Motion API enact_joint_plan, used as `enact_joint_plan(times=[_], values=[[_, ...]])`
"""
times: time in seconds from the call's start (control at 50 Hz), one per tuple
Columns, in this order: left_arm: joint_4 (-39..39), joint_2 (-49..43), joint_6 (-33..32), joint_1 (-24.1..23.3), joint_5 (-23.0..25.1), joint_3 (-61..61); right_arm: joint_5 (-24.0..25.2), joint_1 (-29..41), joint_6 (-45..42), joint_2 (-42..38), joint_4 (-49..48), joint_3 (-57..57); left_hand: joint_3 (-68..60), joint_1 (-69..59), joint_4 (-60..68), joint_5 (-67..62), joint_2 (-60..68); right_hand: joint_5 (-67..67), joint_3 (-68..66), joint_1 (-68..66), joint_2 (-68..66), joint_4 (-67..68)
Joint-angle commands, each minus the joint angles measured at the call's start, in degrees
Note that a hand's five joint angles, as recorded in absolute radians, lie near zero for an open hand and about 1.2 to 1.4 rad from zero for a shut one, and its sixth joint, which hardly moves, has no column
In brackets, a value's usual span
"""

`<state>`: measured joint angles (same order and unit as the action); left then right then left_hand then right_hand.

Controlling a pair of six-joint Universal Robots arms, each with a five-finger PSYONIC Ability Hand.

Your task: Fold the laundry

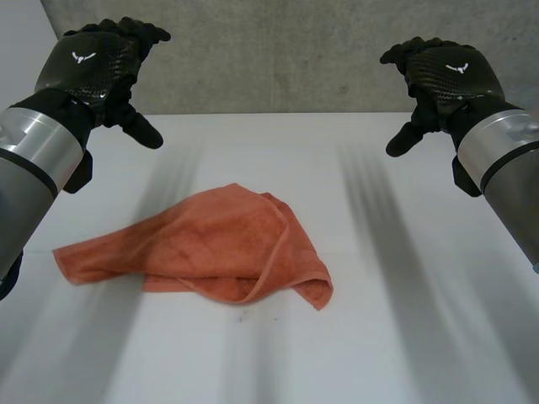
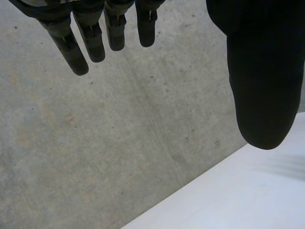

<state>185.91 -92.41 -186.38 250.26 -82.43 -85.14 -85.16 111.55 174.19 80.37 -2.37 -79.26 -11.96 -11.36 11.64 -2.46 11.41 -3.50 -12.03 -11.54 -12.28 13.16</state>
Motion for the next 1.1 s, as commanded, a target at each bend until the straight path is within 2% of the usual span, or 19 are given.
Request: enact_joint_plan(times=[0.02, 0.14, 0.3, 0.48, 0.58, 0.7, 0.8, 0.88, 0.92, 0.94, 1.0, 1.1], values=[[-0.98, -1.1, -0.57, 0.06, 0.34, 0.76, 2.36, 0.07, -4.99, -1.35, 1.05, -0.11, 0.91, 0.31, -0.58, 1.41, -0.36, 3.5, 2.03, 1.54, 2.28, -3.16], [-3.53, -5.14, -2.58, 0.14, 0.6, 2.52, 2.8, 1.82, -10.89, -5.04, 7.37, 0.42, -0.78, -1.38, 1.1, -0.27, 1.33, 3.5, 2.03, 1.54, 2.28, -3.16], [-4.77, -11.9, -10.4, -0.47, 1.21, 2.52, 2.37, 10.44, -10.28, -10.93, 12.04, 0.25, -0.44, -1.04, 0.76, 0.06, 0.99, 3.5, 2.03, 1.54, 2.28, -3.16], [-4.33, -25.44, -14.36, -1.79, 8.07, 7.97, 2.01, 11.32, 2.19, -16.64, 8.97, -2.22, -1.11, -1.71, 1.43, -0.61, 1.66, 3.5, 2.03, 1.54, 2.28, -3.16], [-4.76, -32.47, -18.31, -1.88, 8.42, 11.4, 2.01, 11.49, 7.9, -20.07, 6.16, -3.27, -1.62, -2.22, 1.94, -1.12, 2.17, 3.5, 2.03, 1.54, 2.28, -3.16], [-4.77, -37.84, -24.2, -1.96, 8.95, 12.11, 2.01, 12.11, 9.23, -23.15, 1.76, -3.18, -3.29, -3.89, 3.62, -2.79, 3.84, 3.5, 2.03, 1.54, 2.28, -3.16], [-4.68, -40.12, -24.91, -1.88, 8.86, 13.07, 2.01, 15.09, 9.15, -25.26, -1.75, -2.48, -14.7, -15.3, 15.02, -14.2, 15.25, 3.5, 2.03, 1.54, 2.28, -3.16], [-4.59, -40.74, -24.91, -1.88, 8.51, 13.42, 1.84, 16.24, 8.97, -27.01, -4.39, -1.95, -32.83, -33.43, 33.16, -32.33, 33.38, -13.02, -14.49, -14.98, -14.23, 13.35], [-4.15, -40.48, -24.74, -1.88, 8.42, 13.42, 1.4, 16.42, 8.88, -28.24, -6.06, -1.34, -59.36, -59.96, 59.68, -58.86, 59.91, -31.34, -32.81, -33.3, -32.55, 31.67], [-4.06, -40.22, -24.74, -1.88, 8.42, 13.42, 1.22, 16.42, 8.71, -28.6, -6.5, -1.08, -65.14, -65.74, 65.47, -64.64, 65.69, -39.23, -40.7, -41.19, -40.45, 39.57], [-3.19, -39.43, -24.56, -1.96, 8.16, 13.25, 0.78, 16.33, 8.53, -29.48, -7.03, -0.2, -68.04, -68.64, 68.36, -67.54, 68.59, -64.13, -65.6, -66.09, -65.34, 64.46], [-1.51, -34.42, -24.12, -2.23, 4.3, 11.49, -2.11, 15.71, 8.44, -27.47, -6.86, 3.14, -68.04, -68.64, 68.36, -67.54, 68.59, -66.5, -67.97, -68.46, -67.72, 66.84]])
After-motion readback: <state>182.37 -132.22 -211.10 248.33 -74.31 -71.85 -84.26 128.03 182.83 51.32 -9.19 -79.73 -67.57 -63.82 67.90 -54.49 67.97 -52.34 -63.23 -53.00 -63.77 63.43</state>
